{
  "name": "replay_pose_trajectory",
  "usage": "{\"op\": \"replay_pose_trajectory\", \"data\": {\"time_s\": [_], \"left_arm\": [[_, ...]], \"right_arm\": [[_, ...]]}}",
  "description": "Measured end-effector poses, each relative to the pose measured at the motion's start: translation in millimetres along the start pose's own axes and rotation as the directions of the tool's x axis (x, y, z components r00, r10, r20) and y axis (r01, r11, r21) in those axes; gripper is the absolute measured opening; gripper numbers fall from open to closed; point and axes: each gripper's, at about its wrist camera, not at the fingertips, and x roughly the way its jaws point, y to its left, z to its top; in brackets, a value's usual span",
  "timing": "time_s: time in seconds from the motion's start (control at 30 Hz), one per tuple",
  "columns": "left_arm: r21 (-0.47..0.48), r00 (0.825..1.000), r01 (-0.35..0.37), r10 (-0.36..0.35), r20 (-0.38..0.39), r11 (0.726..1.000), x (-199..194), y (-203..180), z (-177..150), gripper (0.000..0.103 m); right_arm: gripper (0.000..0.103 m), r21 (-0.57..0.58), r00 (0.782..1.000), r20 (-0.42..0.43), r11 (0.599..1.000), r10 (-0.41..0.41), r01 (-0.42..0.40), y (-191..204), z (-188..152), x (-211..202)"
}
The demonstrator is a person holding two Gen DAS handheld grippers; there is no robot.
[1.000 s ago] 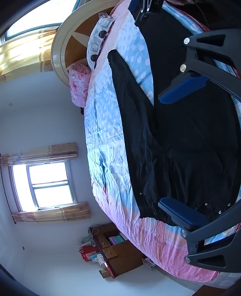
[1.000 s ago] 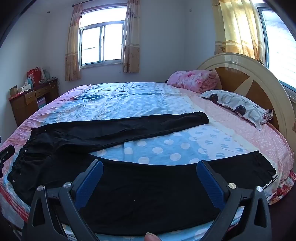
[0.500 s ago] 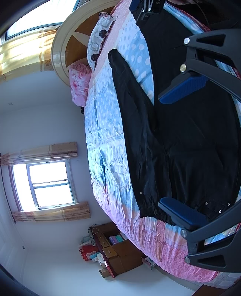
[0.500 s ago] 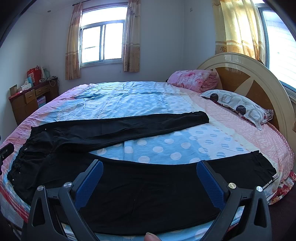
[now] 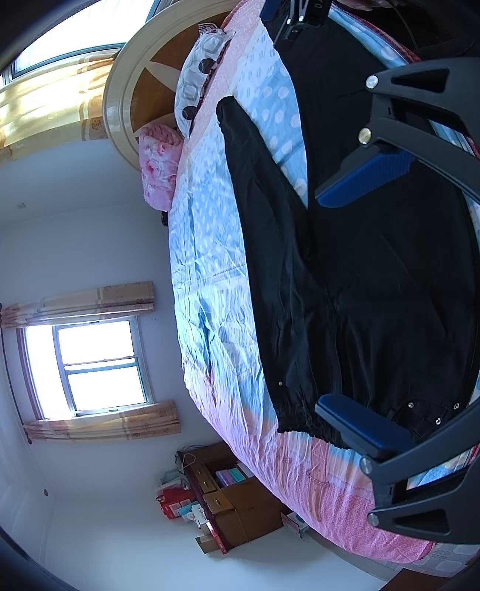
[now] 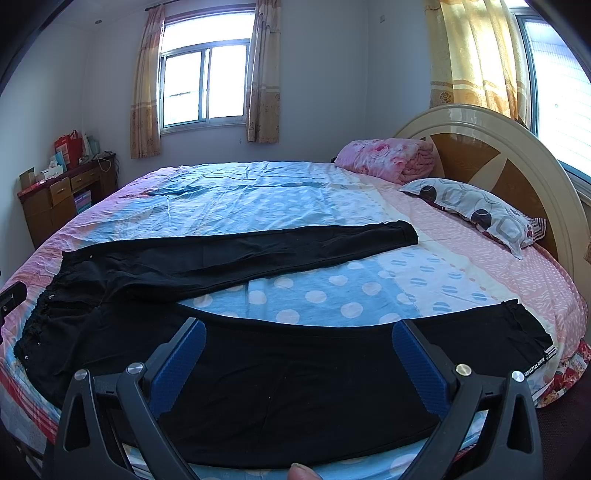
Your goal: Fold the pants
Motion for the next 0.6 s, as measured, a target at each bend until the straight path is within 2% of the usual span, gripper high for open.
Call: {"op": "replay_pose_trajectory", "data": {"time_s": [0.6], "left_arm": [[0.0,1.0,-0.001,0.001,0.0,1.0,0.1,0.4,0.0,0.103]], "right_arm": [[0.102,-0.006,1.0,-0.002,1.0,0.001,-0.001,2.6,-1.1,0.6]]}}
